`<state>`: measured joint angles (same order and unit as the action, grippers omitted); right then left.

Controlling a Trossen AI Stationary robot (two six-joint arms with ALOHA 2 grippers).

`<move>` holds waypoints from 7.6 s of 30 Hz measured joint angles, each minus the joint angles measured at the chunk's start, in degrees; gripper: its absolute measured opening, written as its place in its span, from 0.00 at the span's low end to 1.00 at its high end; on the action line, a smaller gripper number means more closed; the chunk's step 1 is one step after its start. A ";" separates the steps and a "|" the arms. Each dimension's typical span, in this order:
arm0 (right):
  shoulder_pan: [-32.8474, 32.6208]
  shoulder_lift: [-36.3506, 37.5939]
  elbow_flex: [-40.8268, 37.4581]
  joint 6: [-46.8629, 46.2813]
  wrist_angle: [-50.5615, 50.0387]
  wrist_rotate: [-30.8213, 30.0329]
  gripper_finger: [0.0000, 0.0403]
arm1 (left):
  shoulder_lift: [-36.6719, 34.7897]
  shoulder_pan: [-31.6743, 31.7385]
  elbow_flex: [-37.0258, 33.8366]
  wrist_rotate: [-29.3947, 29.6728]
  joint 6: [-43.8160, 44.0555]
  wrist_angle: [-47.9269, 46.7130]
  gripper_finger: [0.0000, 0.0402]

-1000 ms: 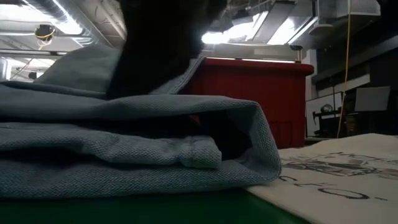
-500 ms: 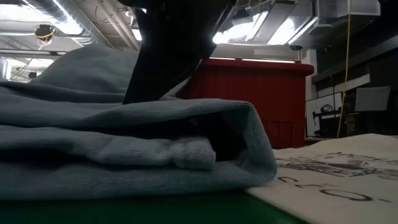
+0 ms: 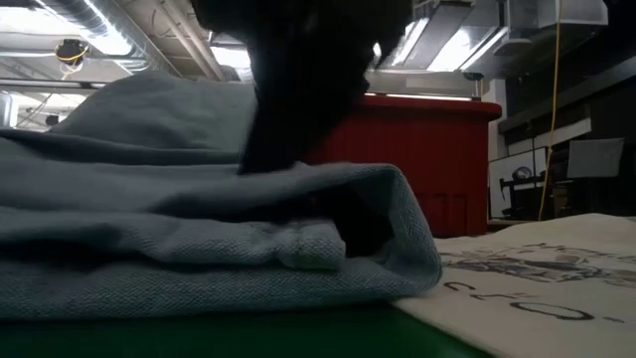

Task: Fold Laundry from Bin
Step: Fold the blue jeans

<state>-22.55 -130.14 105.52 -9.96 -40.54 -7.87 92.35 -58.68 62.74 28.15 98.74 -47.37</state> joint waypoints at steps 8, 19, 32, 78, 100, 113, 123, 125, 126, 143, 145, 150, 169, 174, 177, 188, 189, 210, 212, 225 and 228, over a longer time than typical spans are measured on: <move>0.11 -0.14 -4.95 -3.56 2.22 2.73 0.39 | 9.16 1.05 0.00 -14.28 0.10 0.71 0.09; 0.07 -0.20 -2.83 -3.12 -0.99 2.81 0.39 | 7.04 1.07 0.04 -18.59 -0.15 2.97 0.09; 0.04 -0.31 2.18 1.46 5.98 2.55 0.39 | -8.42 4.30 0.04 -3.60 -5.41 -7.35 0.09; 0.07 -0.30 1.53 3.04 6.17 0.52 0.39 | -10.98 23.68 -8.34 -12.42 -37.80 -21.45 0.33; 0.48 -5.49 1.72 2.75 6.15 4.23 0.39 | -11.01 23.92 -21.49 -5.89 -21.37 -16.54 0.22; 0.46 -5.56 1.62 2.82 6.17 4.30 0.39 | -11.07 25.02 -11.74 -11.37 -21.29 -29.15 0.22; 0.46 -5.63 1.59 2.84 6.14 4.25 0.39 | -11.09 22.48 -7.64 -15.00 -20.67 -27.02 0.22; 0.46 -5.63 1.59 2.86 6.10 4.25 0.39 | -11.09 21.69 -8.85 -15.29 -19.39 -25.72 0.22; 0.46 -5.63 1.59 2.86 6.09 4.25 0.39 | -11.09 21.35 -9.60 -15.31 -19.00 -24.75 0.22; 0.55 -5.69 1.57 2.95 6.67 3.75 0.39 | -11.11 22.91 -23.90 -9.34 -17.96 -17.00 0.22; 0.55 -5.69 1.57 2.95 6.65 3.49 0.39 | -11.11 23.48 -23.83 -9.23 -17.86 -17.35 0.22; 0.48 -5.26 1.50 2.99 6.15 2.74 0.39 | -11.09 23.79 -19.58 -12.38 -19.62 -20.42 0.22; 0.71 4.21 2.38 5.74 -0.51 -7.13 0.39 | -10.76 14.32 -4.40 -13.89 -17.15 -7.42 0.22; 2.84 3.99 1.89 4.86 -6.33 -11.79 0.39 | -7.63 9.57 -7.17 -11.97 -10.13 1.64 0.22; 4.63 3.82 0.50 2.76 -7.82 -11.63 0.39 | -3.55 7.06 -8.07 -12.42 -6.48 3.43 0.22; 10.83 3.94 -10.36 -1.56 -0.40 0.94 0.39 | 8.93 3.13 -7.85 -14.61 -4.39 17.12 0.22; 11.07 4.11 -10.88 -1.77 -0.31 2.19 0.39 | 9.17 3.15 -7.86 -14.69 -4.41 18.90 0.22; 6.29 5.04 -5.17 2.99 -3.95 7.91 0.39 | 8.19 2.25 -7.01 -27.09 -4.81 24.23 0.22; 6.33 5.04 -3.08 3.77 -6.09 7.63 0.39 | 8.25 2.04 -6.49 -27.04 -4.81 23.97 0.22; 6.38 5.15 1.08 7.41 -6.19 -0.48 0.39 | 8.34 2.04 -0.33 -26.42 -7.73 23.62 0.22; 6.47 5.15 0.43 7.41 -5.98 -4.73 0.39 | 8.29 2.04 0.43 -26.34 -7.78 23.79 0.22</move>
<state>-16.08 -124.99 105.95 -2.55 -46.52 -12.60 100.64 -56.64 63.17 1.81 90.96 -23.58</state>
